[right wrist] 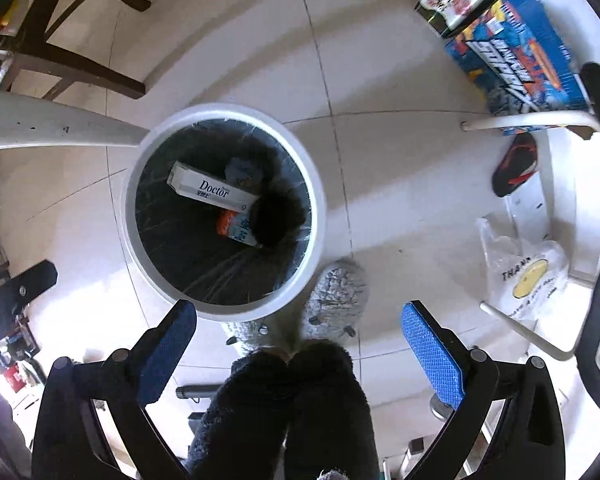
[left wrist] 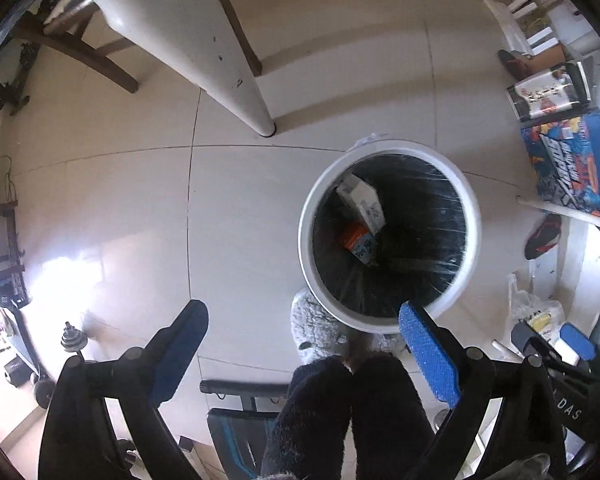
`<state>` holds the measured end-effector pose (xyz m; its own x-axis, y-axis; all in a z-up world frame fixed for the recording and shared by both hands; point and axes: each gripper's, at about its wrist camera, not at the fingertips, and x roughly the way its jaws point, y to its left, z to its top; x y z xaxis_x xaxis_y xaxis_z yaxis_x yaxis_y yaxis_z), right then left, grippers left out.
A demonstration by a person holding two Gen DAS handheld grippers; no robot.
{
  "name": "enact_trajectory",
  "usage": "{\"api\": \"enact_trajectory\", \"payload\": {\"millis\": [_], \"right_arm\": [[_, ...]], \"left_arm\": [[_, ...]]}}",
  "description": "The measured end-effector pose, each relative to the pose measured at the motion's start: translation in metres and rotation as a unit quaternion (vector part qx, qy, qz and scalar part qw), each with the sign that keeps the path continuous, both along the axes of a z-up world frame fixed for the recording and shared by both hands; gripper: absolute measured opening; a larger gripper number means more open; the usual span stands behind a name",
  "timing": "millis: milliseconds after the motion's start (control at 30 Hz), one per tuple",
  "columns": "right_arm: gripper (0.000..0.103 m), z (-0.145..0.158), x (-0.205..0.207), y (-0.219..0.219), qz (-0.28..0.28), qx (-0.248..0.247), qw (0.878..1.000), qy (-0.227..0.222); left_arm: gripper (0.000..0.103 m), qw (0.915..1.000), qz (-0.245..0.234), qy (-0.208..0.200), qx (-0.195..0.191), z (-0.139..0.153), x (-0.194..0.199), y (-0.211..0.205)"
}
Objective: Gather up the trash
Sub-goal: 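Open both tools over the bin to drop the carton and lid, then move both open tools back over the table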
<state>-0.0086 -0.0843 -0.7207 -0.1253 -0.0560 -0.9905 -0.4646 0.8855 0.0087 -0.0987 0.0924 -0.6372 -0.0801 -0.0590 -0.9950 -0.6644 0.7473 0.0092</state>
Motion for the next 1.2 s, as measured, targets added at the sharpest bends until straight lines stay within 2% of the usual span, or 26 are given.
{"api": "enact_trajectory", "payload": {"millis": [233, 433, 767, 867, 1000, 1033, 1200], "right_arm": [[0.103, 0.066, -0.005, 0.0, 0.009, 0.001, 0.999, -0.036], [0.103, 0.132, -0.014, -0.006, 0.009, 0.01, 0.999, -0.045], [0.103, 0.27, -0.039, -0.011, 0.021, 0.036, 0.998, -0.056], [0.103, 0.313, -0.046, -0.012, 0.014, 0.047, 0.997, -0.057], [0.103, 0.369, -0.041, -0.011, -0.008, 0.073, 0.995, -0.068], [0.103, 0.382, -0.038, -0.009, -0.014, 0.08, 0.994, -0.074], [0.103, 0.446, 0.001, 0.004, -0.039, 0.118, 0.987, -0.105]], "left_arm": [[0.098, 0.9998, -0.013, -0.009, 0.012, 0.054, -0.003, -0.017], [0.098, 0.9997, -0.017, -0.017, 0.012, 0.11, -0.016, -0.027], [0.098, 0.9986, -0.031, -0.043, 0.001, 0.221, -0.031, -0.039], [0.098, 0.9977, -0.032, -0.06, 0.005, 0.254, -0.031, -0.037], [0.098, 0.9938, -0.038, -0.1, 0.031, 0.307, -0.016, -0.028], [0.098, 0.9904, -0.038, -0.125, 0.045, 0.317, -0.01, -0.025], [0.098, 0.9813, -0.042, -0.17, 0.081, 0.374, 0.044, -0.002]]}}
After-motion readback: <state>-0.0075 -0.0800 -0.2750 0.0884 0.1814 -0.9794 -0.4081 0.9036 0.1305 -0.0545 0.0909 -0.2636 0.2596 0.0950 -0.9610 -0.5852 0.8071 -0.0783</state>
